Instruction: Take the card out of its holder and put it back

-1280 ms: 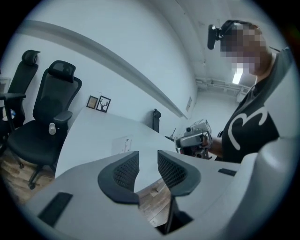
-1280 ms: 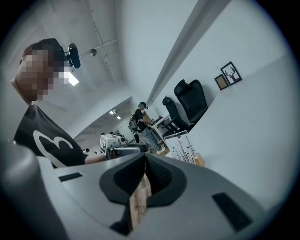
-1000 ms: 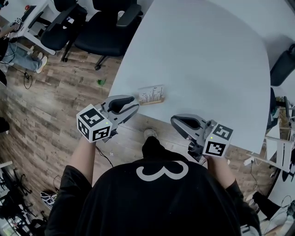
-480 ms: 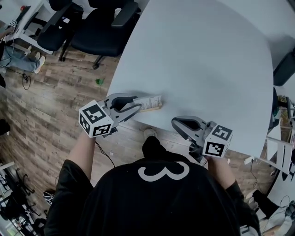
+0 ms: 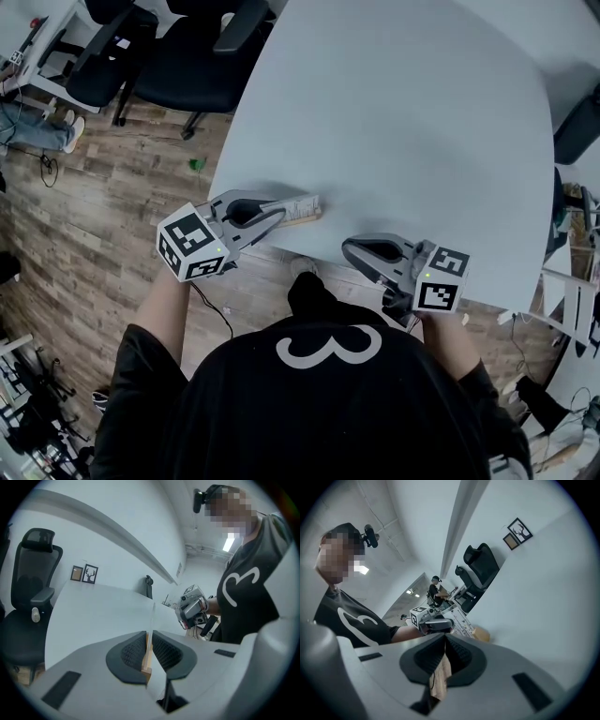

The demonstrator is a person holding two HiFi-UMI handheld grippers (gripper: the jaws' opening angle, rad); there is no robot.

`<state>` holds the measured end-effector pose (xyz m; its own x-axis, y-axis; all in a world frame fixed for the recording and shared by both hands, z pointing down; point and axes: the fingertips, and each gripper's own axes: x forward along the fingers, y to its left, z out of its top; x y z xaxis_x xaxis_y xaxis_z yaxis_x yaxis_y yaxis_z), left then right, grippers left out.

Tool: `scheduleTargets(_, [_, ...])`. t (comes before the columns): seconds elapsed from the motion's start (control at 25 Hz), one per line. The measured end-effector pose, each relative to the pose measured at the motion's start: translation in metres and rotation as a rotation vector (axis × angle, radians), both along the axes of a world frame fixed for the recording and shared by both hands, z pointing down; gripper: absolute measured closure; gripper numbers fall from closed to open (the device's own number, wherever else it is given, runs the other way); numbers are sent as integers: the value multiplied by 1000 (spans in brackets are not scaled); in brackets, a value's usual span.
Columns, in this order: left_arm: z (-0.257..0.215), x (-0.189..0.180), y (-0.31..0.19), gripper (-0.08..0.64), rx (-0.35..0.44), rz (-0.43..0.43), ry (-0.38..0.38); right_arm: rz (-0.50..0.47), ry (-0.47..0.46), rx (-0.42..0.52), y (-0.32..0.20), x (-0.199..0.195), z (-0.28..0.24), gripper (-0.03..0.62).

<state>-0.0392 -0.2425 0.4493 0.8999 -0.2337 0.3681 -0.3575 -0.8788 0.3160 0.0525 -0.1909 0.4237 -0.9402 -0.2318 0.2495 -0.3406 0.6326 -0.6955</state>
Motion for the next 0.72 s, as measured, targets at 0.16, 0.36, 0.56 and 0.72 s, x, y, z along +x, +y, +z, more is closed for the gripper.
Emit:
scheduleTargets(0.16, [1, -2, 1, 518, 37, 26, -48, 0, -3, 2, 1, 1, 0, 581])
scheduleTargets(0.36, [0, -1, 3, 534, 46, 39, -64, 7, -1, -2, 5, 5, 0, 581])
scheduleTargets(0.56, [-3, 2, 4, 534, 53, 36, -53, 15, -16, -21, 10, 8, 0, 581])
scheduleTargets(0.72, [-11, 0, 2, 535, 76, 36, -40, 20, -24, -23, 11, 5, 0, 581])
